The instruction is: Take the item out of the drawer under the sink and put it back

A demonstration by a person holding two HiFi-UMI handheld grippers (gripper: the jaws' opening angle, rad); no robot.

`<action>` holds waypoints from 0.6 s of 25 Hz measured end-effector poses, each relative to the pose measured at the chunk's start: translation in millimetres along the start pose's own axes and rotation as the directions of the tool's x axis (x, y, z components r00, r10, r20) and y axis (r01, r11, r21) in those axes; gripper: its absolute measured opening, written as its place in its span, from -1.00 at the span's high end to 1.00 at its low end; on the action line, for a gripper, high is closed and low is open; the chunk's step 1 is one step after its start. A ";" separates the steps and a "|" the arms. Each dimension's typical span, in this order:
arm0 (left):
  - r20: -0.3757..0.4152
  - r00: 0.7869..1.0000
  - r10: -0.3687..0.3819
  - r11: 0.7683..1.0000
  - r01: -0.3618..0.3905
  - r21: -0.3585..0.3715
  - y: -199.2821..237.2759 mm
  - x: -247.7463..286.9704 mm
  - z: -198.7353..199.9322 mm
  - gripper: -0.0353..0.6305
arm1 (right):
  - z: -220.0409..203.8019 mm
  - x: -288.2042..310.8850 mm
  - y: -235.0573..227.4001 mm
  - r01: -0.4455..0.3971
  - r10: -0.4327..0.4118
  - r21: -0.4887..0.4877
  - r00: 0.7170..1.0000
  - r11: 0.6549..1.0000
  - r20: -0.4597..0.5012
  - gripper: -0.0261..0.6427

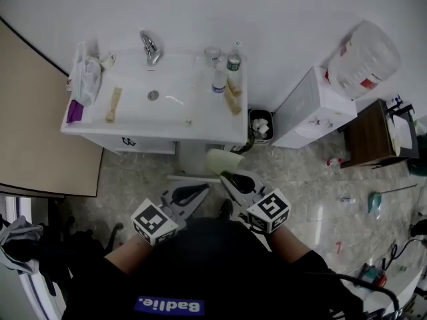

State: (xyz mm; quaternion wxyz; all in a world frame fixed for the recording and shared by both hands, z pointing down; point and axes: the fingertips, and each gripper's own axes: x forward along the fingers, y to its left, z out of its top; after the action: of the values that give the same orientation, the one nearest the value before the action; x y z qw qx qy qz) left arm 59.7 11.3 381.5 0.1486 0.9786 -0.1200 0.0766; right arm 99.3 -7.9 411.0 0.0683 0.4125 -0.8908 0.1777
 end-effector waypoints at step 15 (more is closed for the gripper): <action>-0.009 1.000 -0.015 1.000 0.015 0.025 -9.4 -1.4 -3.5 0.88 | 5.1 -4.3 12.7 -0.015 0.016 -0.006 1.000 1.000 0.015 0.85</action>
State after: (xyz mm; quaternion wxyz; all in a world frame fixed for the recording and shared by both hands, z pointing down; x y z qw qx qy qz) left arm 60.4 21.3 382.0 0.1373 0.9809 -0.1112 0.0813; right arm 92.6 0.8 401.8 0.0615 0.4067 -0.8950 0.1728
